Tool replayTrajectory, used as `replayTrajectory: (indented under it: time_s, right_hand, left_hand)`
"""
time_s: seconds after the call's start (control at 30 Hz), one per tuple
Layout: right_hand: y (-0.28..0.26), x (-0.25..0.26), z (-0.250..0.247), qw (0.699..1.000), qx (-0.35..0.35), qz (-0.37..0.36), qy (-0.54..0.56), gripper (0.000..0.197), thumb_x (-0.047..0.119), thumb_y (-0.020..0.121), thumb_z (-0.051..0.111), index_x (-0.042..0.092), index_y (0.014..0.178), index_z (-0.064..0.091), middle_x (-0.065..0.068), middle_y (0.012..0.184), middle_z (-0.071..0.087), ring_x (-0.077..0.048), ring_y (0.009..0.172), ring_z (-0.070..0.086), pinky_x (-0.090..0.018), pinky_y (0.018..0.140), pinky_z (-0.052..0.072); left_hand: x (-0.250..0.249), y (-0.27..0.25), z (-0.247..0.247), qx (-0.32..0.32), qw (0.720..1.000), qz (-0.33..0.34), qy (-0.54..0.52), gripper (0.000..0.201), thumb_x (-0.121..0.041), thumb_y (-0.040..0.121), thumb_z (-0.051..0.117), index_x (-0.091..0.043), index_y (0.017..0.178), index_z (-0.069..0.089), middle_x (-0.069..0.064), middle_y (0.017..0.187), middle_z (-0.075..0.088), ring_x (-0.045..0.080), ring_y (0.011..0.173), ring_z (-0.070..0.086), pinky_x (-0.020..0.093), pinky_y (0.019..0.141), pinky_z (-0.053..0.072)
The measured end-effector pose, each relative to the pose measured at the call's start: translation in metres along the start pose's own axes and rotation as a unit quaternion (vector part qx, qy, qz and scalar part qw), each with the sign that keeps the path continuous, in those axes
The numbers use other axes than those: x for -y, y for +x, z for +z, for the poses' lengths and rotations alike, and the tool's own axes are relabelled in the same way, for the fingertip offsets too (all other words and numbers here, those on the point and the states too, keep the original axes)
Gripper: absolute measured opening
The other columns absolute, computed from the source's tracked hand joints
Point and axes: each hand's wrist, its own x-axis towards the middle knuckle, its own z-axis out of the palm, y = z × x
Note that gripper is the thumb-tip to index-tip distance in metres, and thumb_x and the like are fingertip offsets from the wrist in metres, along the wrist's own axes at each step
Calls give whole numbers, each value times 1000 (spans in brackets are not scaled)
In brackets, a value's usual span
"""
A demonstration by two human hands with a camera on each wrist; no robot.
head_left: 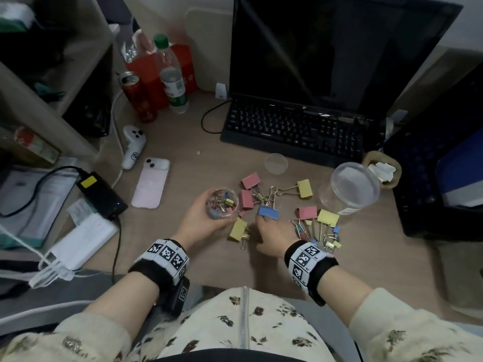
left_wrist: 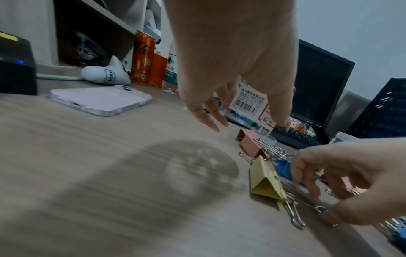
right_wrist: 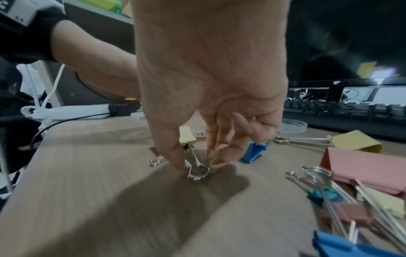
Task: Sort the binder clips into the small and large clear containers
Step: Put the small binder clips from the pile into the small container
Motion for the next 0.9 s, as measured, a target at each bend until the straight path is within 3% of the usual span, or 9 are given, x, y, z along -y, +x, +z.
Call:
replayTrajectory:
  time_s: [0.1,0.2,0.33,0.4,0.6,0.77,0.9]
  right_hand:
    - [2,4,0,1000,11,2,-12,36,26,86,57,10,118,49,-9,115,60,-30,101,61,-34,68,42]
    - [6,4,-6,1000,14,-5,-3,26,28,87,54,13,107,54,-6,108,62,-29,97,61,-33,68,41]
    - [12,6,-17,999,-39,-10,19,24,29,87,52,16,106,59,-5,109,63,-30,99,62,-31,70,41]
    - [15,8,-21,998,-57,-5,23,25,26,88,51,18,111,57,-6,112,62,-30,103,62,-32,72,42]
    - [13,8,-14,997,-63,8,32,37,14,87,52,12,124,46,-7,122,56,-32,108,59,-33,71,41]
    - [9,8,-10,992,-24,-100,79,35,7,84,53,17,117,48,-2,122,45,-30,103,57,-34,66,42]
    - [3,10,-6,990,19,-137,38,45,8,86,54,23,128,49,1,133,40,-26,109,53,-30,65,34]
  left_hand:
    - [8,-3,-5,-17,1000,-2,-2,78,-25,62,91,-20,129,51,-6,118,62,12,109,61,31,99,49]
    - [11,-5,-9,-25,1000,-9,-9,79,-25,61,92,-22,128,51,-8,117,63,10,107,61,29,98,49]
    - [10,-7,-10,-30,999,1,-22,76,-22,62,92,-22,127,52,-12,114,64,-7,99,60,8,86,47]
    - [9,-9,-11,-30,999,10,-22,74,-23,62,92,-24,125,53,-14,112,64,-12,96,60,3,79,45]
    - [15,-9,-19,-36,999,11,1,78,-29,61,92,-24,127,52,-11,116,64,3,106,61,18,90,47]
    - [16,-7,-16,-25,1000,11,6,77,-28,62,92,-23,127,52,-11,115,63,2,104,61,18,89,49]
    - [17,-5,-11,-14,1000,10,13,78,-28,61,92,-25,127,51,-11,117,62,5,107,60,25,95,49]
